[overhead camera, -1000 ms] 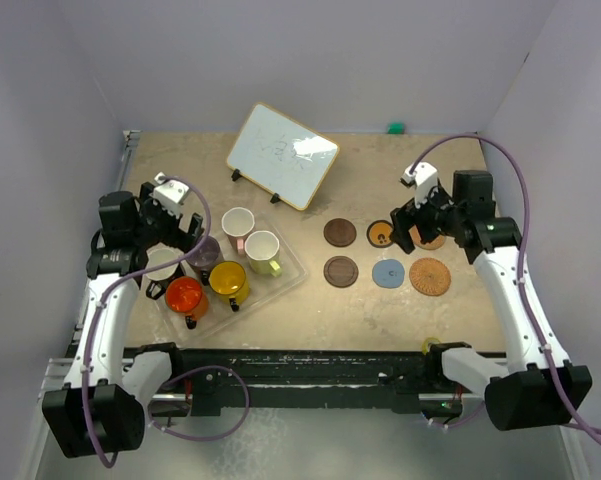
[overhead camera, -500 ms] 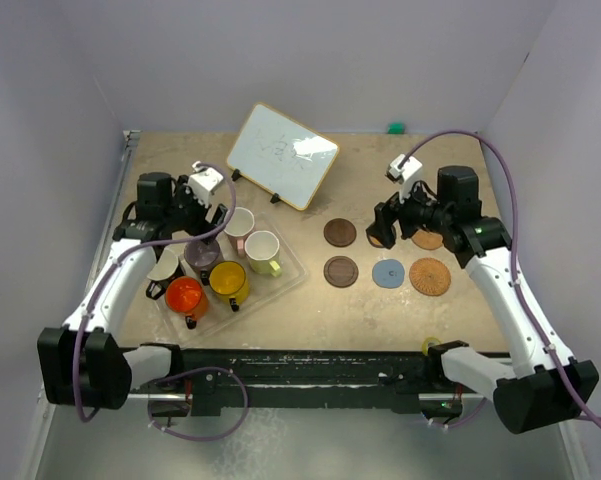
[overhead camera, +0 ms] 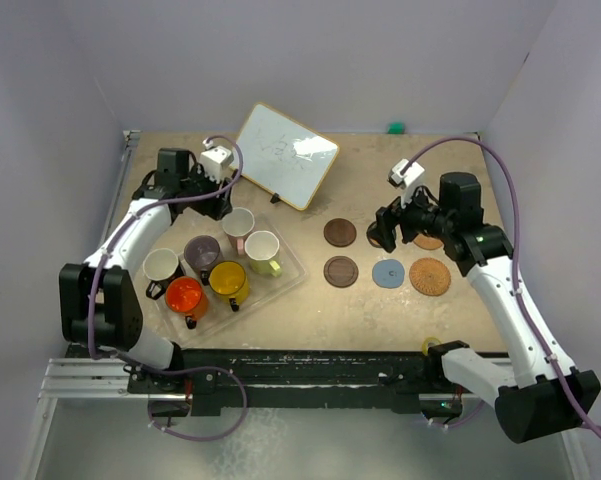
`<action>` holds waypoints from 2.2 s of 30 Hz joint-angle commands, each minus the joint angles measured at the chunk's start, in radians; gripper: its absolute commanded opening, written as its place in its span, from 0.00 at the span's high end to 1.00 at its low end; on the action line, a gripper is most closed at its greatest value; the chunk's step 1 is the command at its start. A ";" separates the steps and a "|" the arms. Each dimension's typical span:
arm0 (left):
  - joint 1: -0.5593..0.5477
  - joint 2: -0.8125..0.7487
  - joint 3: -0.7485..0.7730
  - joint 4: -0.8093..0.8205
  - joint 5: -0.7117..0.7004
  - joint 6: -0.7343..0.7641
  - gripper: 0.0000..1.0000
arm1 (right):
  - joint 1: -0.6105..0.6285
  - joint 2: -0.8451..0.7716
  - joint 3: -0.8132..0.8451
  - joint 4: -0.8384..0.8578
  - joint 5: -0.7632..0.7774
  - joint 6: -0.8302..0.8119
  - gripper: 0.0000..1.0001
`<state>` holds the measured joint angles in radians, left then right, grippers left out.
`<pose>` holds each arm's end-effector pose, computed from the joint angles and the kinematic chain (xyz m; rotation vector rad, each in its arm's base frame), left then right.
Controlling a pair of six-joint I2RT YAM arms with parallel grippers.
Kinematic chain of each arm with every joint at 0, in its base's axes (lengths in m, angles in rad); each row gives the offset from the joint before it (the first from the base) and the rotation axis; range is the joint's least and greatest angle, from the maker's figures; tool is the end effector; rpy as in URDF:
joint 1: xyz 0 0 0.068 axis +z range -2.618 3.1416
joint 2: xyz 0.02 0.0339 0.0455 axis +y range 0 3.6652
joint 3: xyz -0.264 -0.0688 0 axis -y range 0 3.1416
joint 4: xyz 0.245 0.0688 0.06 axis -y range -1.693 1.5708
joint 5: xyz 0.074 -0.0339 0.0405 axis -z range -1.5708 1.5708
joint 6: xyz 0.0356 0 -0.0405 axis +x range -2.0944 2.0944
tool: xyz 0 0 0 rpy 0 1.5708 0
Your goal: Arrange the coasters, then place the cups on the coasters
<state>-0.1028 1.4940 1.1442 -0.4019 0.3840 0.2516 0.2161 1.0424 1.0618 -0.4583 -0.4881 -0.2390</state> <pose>0.3255 -0.0470 0.2761 0.5900 2.2055 -0.3676 0.2173 0.0648 0.3614 -0.7448 1.8410 0.4741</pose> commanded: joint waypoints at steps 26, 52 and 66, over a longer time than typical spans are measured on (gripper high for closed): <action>-0.117 0.203 0.177 -0.172 -0.177 -0.026 0.88 | 0.005 0.017 -0.011 0.048 -0.020 -0.008 0.14; -0.117 -0.026 0.355 -0.214 -0.236 -0.029 0.97 | 0.189 0.244 0.187 0.276 0.075 0.125 0.15; -0.255 0.014 0.546 -0.130 -0.267 -0.200 0.97 | 0.190 0.225 0.272 0.252 0.125 0.217 0.16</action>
<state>-0.2981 1.5227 1.6005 -0.6693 0.1287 0.1383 0.4038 1.3060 1.2659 -0.1986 -0.4053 -0.0616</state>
